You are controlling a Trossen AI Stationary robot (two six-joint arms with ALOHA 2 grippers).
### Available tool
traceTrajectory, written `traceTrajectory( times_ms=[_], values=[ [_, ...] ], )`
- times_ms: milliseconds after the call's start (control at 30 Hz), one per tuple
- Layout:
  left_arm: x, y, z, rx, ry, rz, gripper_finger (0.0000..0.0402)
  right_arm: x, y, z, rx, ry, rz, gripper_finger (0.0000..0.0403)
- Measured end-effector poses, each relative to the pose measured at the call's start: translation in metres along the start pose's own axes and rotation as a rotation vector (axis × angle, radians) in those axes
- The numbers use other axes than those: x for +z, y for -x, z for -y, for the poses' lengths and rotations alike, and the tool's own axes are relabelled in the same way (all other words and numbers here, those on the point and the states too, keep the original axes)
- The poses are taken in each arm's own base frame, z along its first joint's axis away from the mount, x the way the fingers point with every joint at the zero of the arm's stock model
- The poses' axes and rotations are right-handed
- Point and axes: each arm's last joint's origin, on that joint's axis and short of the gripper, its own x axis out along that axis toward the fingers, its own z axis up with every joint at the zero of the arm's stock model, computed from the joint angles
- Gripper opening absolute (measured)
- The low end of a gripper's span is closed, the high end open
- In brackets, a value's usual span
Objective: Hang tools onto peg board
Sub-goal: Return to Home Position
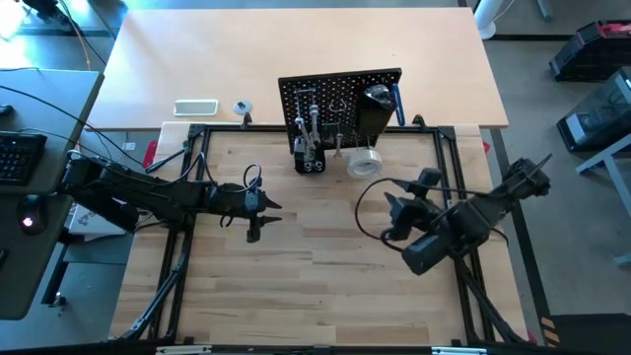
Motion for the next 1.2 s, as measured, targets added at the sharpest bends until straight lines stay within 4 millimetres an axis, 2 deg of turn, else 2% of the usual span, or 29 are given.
traceTrajectory(
  times_ms=[133, 367, 733, 933, 1200],
  values=[
    [0.0, 0.0, 0.0, 0.0, 0.005, -0.001, 0.0152, -0.013, 0.0, -0.009, -0.04, 0.003, 0.031, 0.0168],
    [0.0, 0.0, 0.0, 0.004, 0.005, 0.001, 0.0152, -0.046, -0.006, -0.016, -0.064, -0.119, 0.071, 0.0167],
    [0.007, 0.0, -0.001, 0.032, -0.017, 0.067, 0.0152, -0.1, -0.037, -0.023, 0.148, -0.295, 0.167, 0.0167],
    [0.009, 0.0, -0.001, 0.033, -0.029, 0.095, 0.0152, -0.121, -0.063, -0.022, 0.377, -0.358, 0.405, 0.0167],
    [0.016, 0.011, -0.007, 0.09, -0.053, 0.151, 0.0152, -0.163, -0.083, 0.002, 0.386, -0.473, 0.646, 0.0167]
  ],
)
